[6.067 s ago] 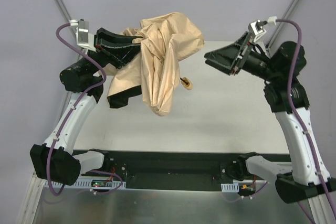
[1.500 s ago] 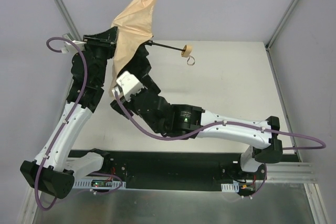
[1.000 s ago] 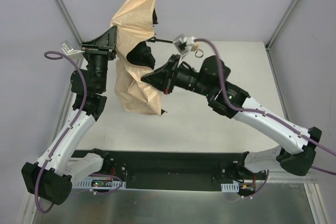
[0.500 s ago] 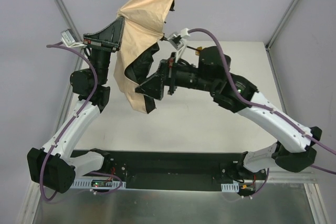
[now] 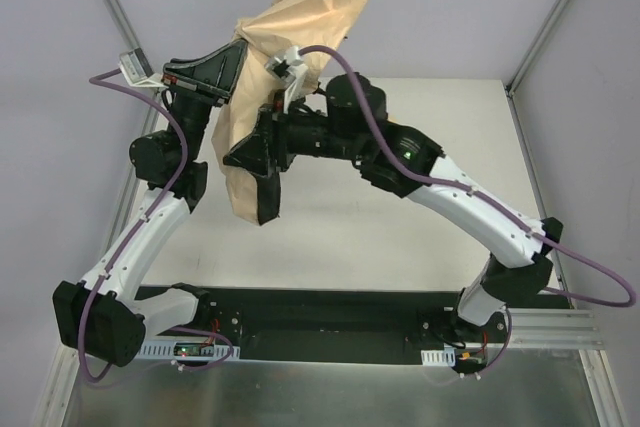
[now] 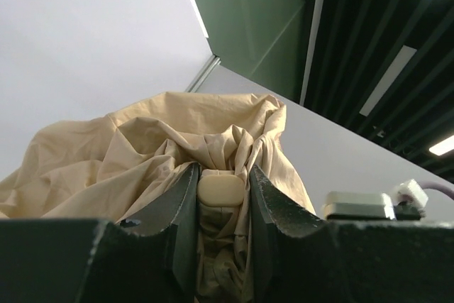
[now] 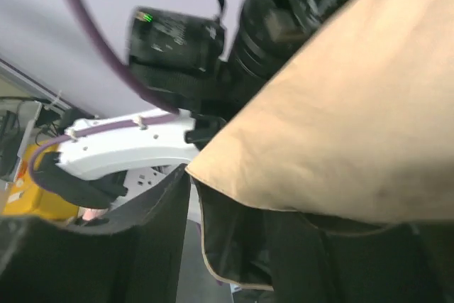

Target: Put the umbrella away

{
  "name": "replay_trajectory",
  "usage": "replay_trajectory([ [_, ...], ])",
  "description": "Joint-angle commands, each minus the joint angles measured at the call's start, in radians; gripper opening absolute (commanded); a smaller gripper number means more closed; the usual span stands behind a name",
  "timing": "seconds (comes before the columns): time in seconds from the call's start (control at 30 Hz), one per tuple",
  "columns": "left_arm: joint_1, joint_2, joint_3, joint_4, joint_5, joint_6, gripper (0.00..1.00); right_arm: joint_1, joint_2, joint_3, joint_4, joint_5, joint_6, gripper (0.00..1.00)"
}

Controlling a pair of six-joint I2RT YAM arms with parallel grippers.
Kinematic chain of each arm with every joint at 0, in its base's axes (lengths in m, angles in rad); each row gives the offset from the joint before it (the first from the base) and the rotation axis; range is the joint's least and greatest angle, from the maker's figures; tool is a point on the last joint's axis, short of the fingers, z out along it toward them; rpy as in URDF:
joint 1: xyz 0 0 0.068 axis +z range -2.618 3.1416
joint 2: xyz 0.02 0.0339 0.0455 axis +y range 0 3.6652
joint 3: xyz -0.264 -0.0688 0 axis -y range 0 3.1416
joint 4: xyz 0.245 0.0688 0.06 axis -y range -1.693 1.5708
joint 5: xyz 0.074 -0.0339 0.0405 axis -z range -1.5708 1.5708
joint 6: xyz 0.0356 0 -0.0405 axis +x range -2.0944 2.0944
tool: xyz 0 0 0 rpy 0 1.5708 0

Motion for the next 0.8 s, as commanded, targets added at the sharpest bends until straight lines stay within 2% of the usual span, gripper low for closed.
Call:
replay_trajectory([
  [0.0,0.072,-0.026,0.033,0.182,0.092,-0.120,0.00,-0.007,-0.013,0.046,-0.065,-0.147,-0.129,0.56],
  [0.07,0.110,0.019,0.065,0.238,0.222,-0.194,0.00,-0.012,-0.152,-0.098,-0.094,-0.117,-0.184,0.82],
  [0.13,0.119,0.074,0.104,0.324,0.364,-0.237,0.00,-0.019,-0.310,-0.246,-0.146,-0.014,-0.200,0.94],
  [0.2,0.122,0.102,0.128,0.346,0.490,-0.251,0.00,-0.063,-0.440,-0.338,-0.221,0.016,-0.174,0.96],
  [0.3,0.122,0.113,0.145,0.360,0.625,-0.226,0.00,-0.100,-0.539,-0.308,-0.433,0.081,-0.206,0.99],
  [0.37,0.122,0.128,0.150,0.427,0.664,-0.264,0.00,-0.137,-0.557,-0.256,-0.571,0.132,-0.238,0.99],
  [0.4,0.122,0.130,0.148,0.445,0.670,-0.275,0.00,-0.169,-0.567,-0.259,-0.593,0.120,-0.234,0.96],
  [0.47,0.122,0.122,0.136,0.446,0.670,-0.280,0.00,-0.231,-0.596,-0.310,-0.578,0.068,-0.176,0.96],
  [0.53,0.122,0.121,0.124,0.465,0.658,-0.300,0.00,-0.306,-0.619,-0.392,-0.485,-0.010,-0.070,0.96],
  [0.63,0.122,0.130,0.107,0.538,0.646,-0.355,0.00,-0.381,-0.691,-0.594,-0.137,-0.169,0.166,0.96],
  [0.7,0.119,0.101,0.055,0.547,0.597,-0.334,0.00,-0.406,-0.706,-0.742,0.092,-0.245,0.281,0.96],
  [0.77,0.116,0.086,0.032,0.551,0.577,-0.326,0.00,-0.406,-0.685,-0.823,0.253,-0.294,0.344,0.96],
])
